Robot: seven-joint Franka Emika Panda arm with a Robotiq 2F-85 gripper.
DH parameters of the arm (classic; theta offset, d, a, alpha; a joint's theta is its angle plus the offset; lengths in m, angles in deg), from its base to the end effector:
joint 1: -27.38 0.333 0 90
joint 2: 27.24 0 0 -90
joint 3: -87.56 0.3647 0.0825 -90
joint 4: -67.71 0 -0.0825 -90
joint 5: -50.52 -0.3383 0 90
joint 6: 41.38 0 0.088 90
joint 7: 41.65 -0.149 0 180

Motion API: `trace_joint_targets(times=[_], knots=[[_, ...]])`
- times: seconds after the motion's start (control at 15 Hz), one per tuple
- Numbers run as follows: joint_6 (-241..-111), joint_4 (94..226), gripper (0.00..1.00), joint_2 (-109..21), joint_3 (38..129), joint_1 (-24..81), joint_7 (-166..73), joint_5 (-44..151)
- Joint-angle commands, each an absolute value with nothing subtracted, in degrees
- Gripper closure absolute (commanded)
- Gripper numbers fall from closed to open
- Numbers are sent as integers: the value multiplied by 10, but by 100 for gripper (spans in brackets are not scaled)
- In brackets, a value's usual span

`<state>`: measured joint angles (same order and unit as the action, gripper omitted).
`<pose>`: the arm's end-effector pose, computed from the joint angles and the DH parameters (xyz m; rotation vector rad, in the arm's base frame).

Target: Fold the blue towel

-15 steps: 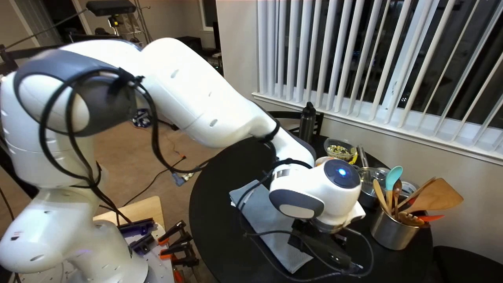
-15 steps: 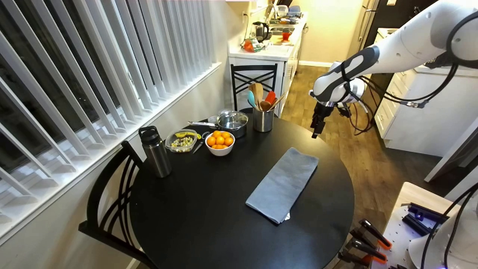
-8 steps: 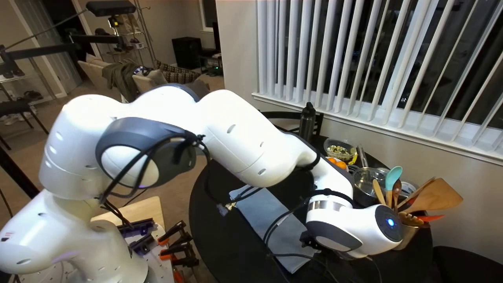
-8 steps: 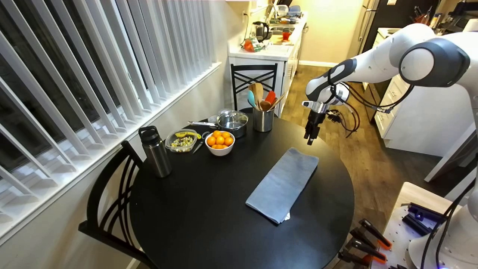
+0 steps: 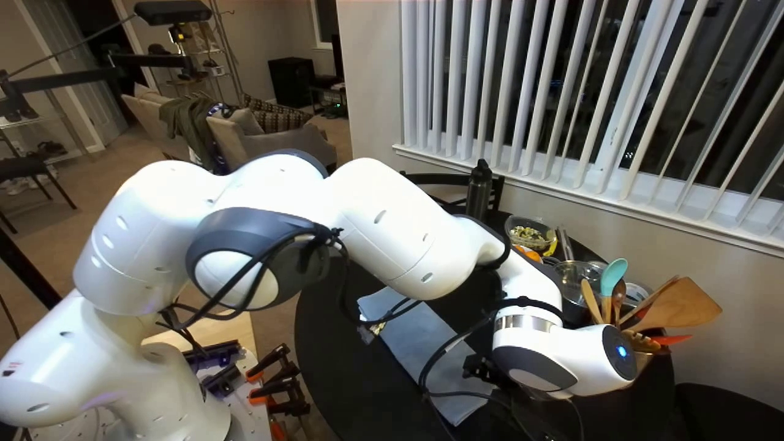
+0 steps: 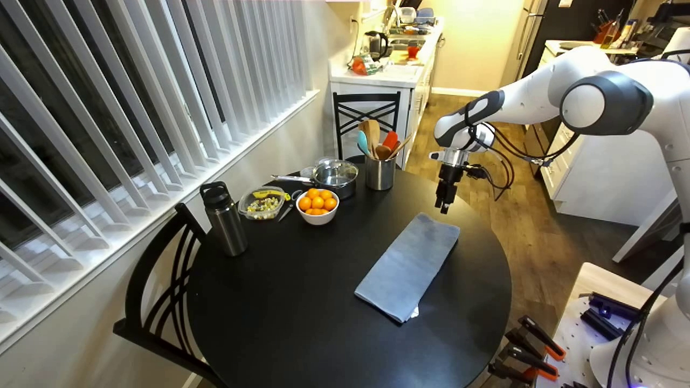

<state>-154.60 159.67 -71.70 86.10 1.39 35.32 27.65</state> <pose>0.5827 -0.2558 0.1807 -2.5063 -0.8217 -0.0023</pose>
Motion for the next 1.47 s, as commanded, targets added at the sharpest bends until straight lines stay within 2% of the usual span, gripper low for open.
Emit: trace_joint_targets(times=[0.0, 0.67, 1.4], knots=[[-1522, 1570, 0, -754, 859, 21, 308, 286], [-1533, 1563, 0, -776, 867, 14, 294, 283], [-1527, 1560, 0, -790, 863, 22, 161, 289]])
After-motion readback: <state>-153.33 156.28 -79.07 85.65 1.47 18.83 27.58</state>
